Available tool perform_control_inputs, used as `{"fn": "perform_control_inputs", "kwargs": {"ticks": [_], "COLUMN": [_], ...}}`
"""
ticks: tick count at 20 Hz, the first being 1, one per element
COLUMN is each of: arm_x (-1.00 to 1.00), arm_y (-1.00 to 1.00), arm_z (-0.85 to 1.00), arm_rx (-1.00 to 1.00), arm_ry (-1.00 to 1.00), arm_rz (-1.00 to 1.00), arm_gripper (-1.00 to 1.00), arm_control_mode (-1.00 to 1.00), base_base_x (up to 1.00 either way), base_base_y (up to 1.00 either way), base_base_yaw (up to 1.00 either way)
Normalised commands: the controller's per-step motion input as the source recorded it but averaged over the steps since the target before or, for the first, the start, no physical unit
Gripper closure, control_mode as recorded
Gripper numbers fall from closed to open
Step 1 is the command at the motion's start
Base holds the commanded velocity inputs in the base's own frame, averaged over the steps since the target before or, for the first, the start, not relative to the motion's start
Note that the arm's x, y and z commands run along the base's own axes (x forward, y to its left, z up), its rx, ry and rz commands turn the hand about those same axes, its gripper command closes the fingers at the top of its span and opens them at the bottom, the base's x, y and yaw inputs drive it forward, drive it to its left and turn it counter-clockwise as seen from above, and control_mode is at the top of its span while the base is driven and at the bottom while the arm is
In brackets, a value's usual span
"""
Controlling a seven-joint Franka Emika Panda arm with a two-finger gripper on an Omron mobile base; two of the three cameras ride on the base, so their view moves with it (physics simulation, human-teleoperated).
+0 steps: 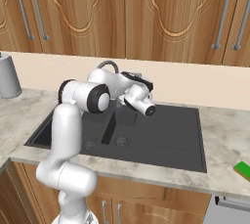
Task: Soak the sponge with water for a few seconds and then drop it inside the sink.
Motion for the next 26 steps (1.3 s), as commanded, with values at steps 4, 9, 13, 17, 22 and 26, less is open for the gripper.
{"fn": "perform_control_inputs", "kwargs": {"ticks": [4,9,13,17,22,26], "arm_x": [0.29,0.31,0.28,0.09,0.1,0.14], "arm_y": [-0.01,0.0,0.0,0.0,-0.07,-0.18], "arm_z": [-0.12,-0.18,-0.15,-0.07,-0.11,-0.11], "arm_rx": [0.0,0.0,0.0,0.0,0.0,0.0], "arm_ry": [0.0,0.0,0.0,0.0,0.0,0.0], "arm_rz": [0.0,0.0,0.0,0.0,0.0,-0.04], "arm_gripper": [-1.0,-1.0,-1.0,-1.0,-1.0,-1.0], "arm_control_mode": [-1.0,-1.0,-1.0,-1.0,-1.0,-1.0], "base_base_x": [0.0,0.0,0.0,0.0,0.0,0.0], "base_base_y": [0.0,0.0,0.0,0.0,0.0,0.0], "base_base_yaw": [0.0,0.0,0.0,0.0,0.0,0.0]}}
